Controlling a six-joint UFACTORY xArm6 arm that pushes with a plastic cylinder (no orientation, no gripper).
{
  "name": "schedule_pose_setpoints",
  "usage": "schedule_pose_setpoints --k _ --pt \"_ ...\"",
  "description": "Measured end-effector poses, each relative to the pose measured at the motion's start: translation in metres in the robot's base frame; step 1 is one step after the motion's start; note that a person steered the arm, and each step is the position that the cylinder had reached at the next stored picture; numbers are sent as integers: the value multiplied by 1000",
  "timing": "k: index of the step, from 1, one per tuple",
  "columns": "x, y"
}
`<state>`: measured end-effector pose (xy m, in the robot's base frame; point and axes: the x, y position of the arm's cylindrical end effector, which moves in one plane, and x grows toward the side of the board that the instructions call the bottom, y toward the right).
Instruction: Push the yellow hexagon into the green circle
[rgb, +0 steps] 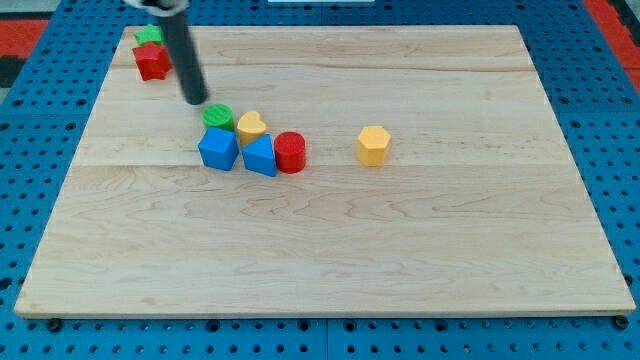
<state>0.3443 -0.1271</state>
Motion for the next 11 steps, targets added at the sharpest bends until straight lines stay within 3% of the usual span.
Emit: schedule_pose_setpoints --k 2,3,4,6,8,9,10,11 --pt "23 180" --pt "52 224" --pt "100 227" --pt "39 169" --pt "46 121" --pt "-4 79" --pt "-5 38" --pt "47 58"
